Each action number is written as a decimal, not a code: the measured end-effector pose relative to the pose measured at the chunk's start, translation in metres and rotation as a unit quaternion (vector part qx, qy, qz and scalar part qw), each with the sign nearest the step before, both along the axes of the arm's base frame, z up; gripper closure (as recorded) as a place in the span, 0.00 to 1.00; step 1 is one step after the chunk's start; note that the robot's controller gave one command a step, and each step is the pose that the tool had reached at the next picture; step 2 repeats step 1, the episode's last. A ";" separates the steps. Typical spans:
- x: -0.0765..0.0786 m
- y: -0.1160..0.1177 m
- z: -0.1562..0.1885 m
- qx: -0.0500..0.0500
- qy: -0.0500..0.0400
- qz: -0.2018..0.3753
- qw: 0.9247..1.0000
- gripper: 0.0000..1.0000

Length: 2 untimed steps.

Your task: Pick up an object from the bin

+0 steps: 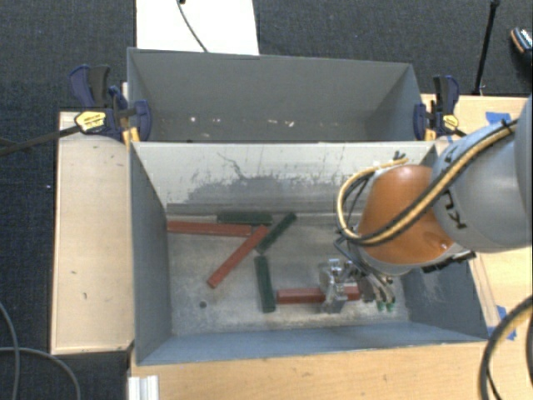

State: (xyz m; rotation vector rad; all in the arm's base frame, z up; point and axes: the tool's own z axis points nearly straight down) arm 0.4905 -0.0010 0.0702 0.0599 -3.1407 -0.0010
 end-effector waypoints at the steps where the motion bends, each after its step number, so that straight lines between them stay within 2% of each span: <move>1: 0.016 0.020 0.180 0.000 -0.006 0.025 1.000 1.00; 2: 0.016 0.020 0.180 0.000 -0.006 0.025 1.000 1.00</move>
Offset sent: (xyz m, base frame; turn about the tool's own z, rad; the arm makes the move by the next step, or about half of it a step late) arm 0.0139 0.0194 0.1755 -0.0547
